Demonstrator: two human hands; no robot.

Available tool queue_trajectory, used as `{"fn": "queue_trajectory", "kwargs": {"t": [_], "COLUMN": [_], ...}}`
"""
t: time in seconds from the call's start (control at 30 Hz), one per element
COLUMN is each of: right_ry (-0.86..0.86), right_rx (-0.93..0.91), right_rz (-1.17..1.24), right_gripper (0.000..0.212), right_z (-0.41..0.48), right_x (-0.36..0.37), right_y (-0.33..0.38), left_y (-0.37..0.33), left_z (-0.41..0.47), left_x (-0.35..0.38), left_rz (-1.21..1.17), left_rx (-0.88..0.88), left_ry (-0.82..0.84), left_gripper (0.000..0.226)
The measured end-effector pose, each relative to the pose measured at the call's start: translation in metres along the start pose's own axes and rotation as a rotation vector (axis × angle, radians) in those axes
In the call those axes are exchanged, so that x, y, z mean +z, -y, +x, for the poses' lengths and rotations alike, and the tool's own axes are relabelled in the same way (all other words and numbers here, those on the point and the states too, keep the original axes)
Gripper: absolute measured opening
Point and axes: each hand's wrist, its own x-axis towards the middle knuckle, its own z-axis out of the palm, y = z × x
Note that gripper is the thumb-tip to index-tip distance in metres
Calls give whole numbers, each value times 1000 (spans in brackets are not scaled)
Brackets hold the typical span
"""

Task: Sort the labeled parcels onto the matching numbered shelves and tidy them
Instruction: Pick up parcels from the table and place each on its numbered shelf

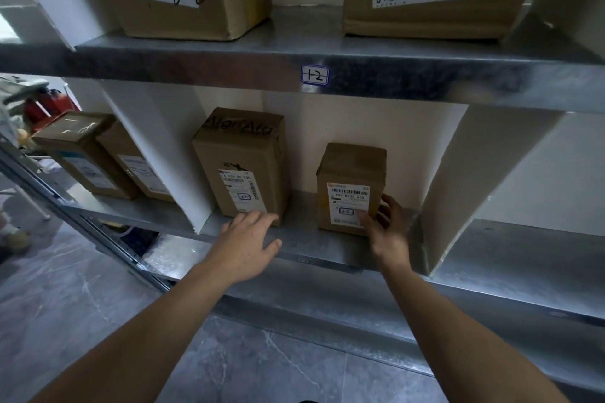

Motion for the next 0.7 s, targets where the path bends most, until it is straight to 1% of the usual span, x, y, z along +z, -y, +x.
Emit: {"fn": "queue_trajectory", "kwargs": {"t": [0.07, 0.17, 0.27, 0.37, 0.43, 0.57, 0.7], "right_ry": [-5, -63, -87, -89, -61, -31, -69], "right_rx": [-9, 6, -20, -85, -130, -99, -61], "right_rz": [-84, -254, -449, -715, -879, -1163, -1349], "right_gripper": [55, 61, 53, 51, 51, 52, 49], "right_z": [-6, -21, -46, -80, -105, -158, -207], "right_x": [-3, -9, -14, -19, -24, -32, -45], "right_y": [3, 9, 13, 10, 7, 0, -5], "left_y": [0, 1, 1, -1, -3, -11, -28], "left_z": [-1, -3, -5, -10, -15, -31, -49], "left_x": [1, 2, 1, 0, 1, 8, 21], "left_rz": [-1, -1, 10, 35, 66, 138, 173], "left_rx": [19, 42, 87, 168, 233, 383, 486], "left_ry": [5, 7, 30, 35, 38, 48, 77], "left_gripper": [55, 55, 55, 55, 56, 54, 54]}}
